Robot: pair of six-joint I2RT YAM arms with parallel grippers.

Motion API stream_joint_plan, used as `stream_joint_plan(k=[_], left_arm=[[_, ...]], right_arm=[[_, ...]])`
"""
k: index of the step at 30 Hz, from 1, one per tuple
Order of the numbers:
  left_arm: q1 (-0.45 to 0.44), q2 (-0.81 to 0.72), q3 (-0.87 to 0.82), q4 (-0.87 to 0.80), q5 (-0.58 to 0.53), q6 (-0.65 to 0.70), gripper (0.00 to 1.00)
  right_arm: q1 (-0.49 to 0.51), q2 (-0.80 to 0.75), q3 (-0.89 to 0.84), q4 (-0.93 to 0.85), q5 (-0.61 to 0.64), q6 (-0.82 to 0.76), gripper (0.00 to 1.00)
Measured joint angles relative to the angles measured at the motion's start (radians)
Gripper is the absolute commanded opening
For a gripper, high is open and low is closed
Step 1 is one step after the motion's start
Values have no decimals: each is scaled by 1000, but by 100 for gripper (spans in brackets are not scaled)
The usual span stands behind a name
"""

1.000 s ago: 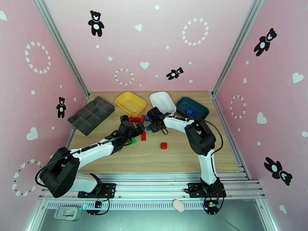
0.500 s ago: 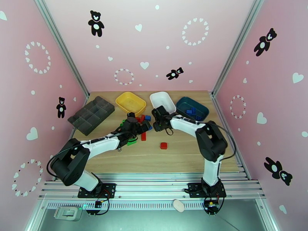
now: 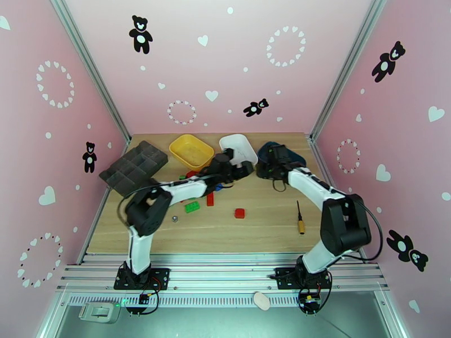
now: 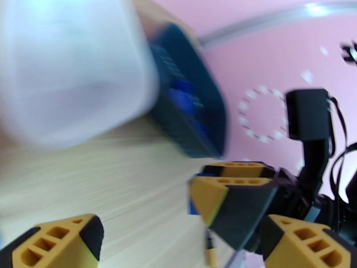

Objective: Sort the legos into containers by color

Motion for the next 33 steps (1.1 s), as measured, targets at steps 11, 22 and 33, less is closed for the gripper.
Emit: stream_joint_plan(k=[11,22,33], left_arm=[[-34,388,520,9,153,-149,98],[-33,404,563,-13,165,-158,98],[-13,-3,107,-93,-20,17,98]], right_arm=[[-216,21,65,-10,14,69,40],[-253,149,214,-45,40,77,63],[-118,105,197,-53,46,50,71]])
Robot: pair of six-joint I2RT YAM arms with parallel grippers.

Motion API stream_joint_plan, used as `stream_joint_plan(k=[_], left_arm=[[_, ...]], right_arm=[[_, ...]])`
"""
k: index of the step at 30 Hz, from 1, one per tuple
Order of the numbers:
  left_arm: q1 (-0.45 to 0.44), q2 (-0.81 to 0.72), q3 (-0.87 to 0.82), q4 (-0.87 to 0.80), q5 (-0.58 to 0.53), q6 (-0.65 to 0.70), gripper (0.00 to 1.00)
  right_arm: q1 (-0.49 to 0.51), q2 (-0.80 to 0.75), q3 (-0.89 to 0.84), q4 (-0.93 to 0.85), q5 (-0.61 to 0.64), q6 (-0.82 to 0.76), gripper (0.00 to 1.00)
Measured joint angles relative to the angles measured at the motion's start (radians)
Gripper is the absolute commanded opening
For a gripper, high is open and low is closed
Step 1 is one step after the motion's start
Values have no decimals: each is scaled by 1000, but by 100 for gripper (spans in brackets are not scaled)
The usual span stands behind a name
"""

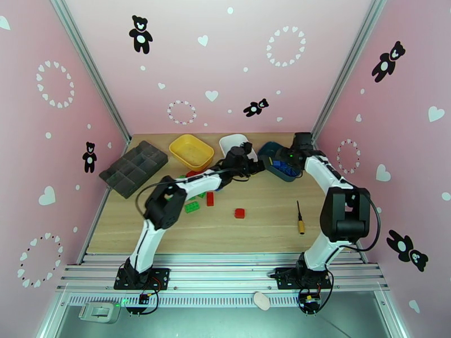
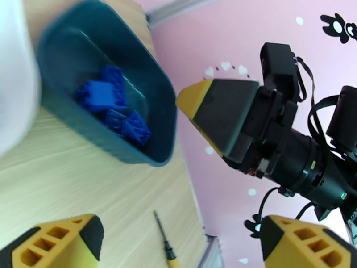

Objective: Sort the legos into containers by color

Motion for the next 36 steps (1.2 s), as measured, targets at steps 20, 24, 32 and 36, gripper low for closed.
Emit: stream_joint_plan(k=[20,24,32,36], left_arm=[[61,-507,-554,-396,-433,172,85],[57,-558,-663,-415,-469,167,85],[55,-630,-791,-438,-503,137,90],[57,-726,-859,-441,-520,124,94]], right_arm=[[455,-40,-48,-44,49,-52,73],[508,-25,-71,-43,60,-43,73],[641,145,-43,-45,87,-30,71],[654,243,29,-53,90,-31,70]])
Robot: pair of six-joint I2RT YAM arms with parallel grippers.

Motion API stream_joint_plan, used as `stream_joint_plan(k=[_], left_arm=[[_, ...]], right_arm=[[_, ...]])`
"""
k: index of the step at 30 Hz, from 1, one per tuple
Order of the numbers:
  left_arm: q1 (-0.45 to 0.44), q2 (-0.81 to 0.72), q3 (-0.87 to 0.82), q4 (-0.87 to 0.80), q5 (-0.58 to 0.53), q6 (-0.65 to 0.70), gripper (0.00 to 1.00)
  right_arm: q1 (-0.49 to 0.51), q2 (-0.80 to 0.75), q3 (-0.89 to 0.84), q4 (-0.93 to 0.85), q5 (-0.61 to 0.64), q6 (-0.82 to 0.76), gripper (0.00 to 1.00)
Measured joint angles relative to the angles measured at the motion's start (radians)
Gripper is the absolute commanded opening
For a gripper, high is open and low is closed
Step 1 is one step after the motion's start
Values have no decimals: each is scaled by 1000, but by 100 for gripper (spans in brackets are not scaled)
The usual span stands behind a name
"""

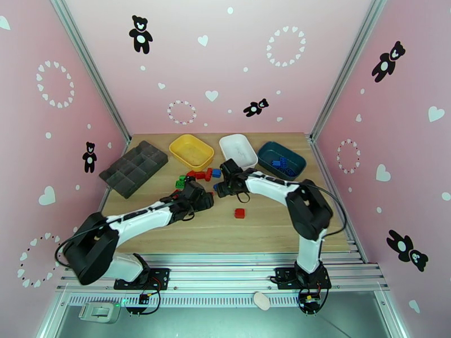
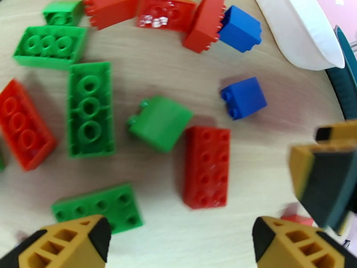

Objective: Sort the legos into containers by color

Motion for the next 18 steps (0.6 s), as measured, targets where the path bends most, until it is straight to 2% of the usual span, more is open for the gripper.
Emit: stream_joint_plan(k=[9,15,18], left_arm=[[49,-200,-117,-6,-14,-24,98],[65,-230,-142,-11,-16,-25,98],[66,-230,-148,-11,-16,-28,98]], right_arm=[[8,140,161,-30,16,-7,71],[18,204,223,-61,34,-23,72],[26,228,252,-70,48,-25,68]])
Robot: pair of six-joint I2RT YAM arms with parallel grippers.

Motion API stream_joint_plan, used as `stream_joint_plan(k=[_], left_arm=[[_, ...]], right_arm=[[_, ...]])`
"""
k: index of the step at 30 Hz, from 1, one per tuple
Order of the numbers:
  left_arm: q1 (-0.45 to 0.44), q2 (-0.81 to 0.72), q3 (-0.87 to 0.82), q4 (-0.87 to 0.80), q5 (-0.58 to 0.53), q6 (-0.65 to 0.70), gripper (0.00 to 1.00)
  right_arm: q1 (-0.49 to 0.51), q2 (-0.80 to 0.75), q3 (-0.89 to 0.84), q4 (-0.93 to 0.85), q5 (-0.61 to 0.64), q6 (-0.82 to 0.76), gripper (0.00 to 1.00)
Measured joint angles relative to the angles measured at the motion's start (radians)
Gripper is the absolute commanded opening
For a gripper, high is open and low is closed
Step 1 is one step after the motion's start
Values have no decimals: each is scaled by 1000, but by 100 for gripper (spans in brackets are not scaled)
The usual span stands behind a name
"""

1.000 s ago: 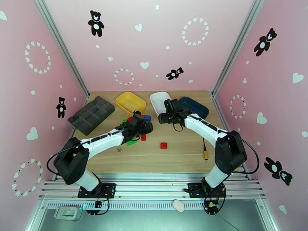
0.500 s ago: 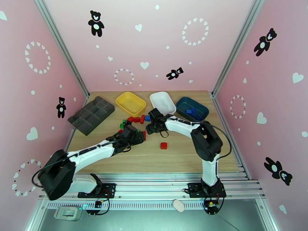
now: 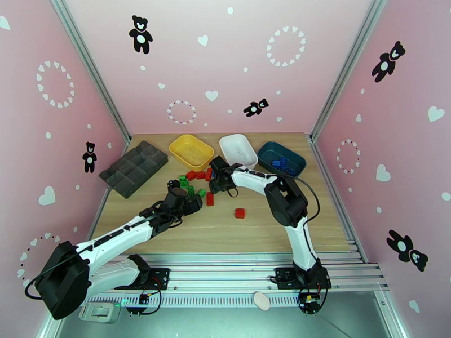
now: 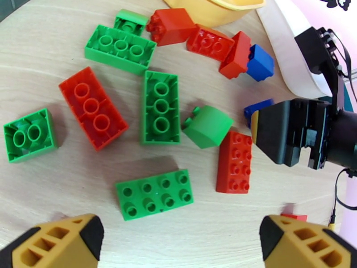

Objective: Sort the legos into containers by color

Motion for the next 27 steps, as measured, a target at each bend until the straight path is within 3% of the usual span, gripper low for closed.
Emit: stream_joint_plan(k=[11,16,22,27], left_arm=[[0,32,0,8,8,-3,98],[0,77,30,19,32,-2,98],[0,220,168,69,112,9,98],[-17,373,344,112,181,19,98]], right_arm=[[6,34,42,-32,39,-19,48],[6,19,23,-21,38,-13,44],[-29,-132,-118,-8,10,-4,44],[-150,-319,-209,5,-15,-2,44]])
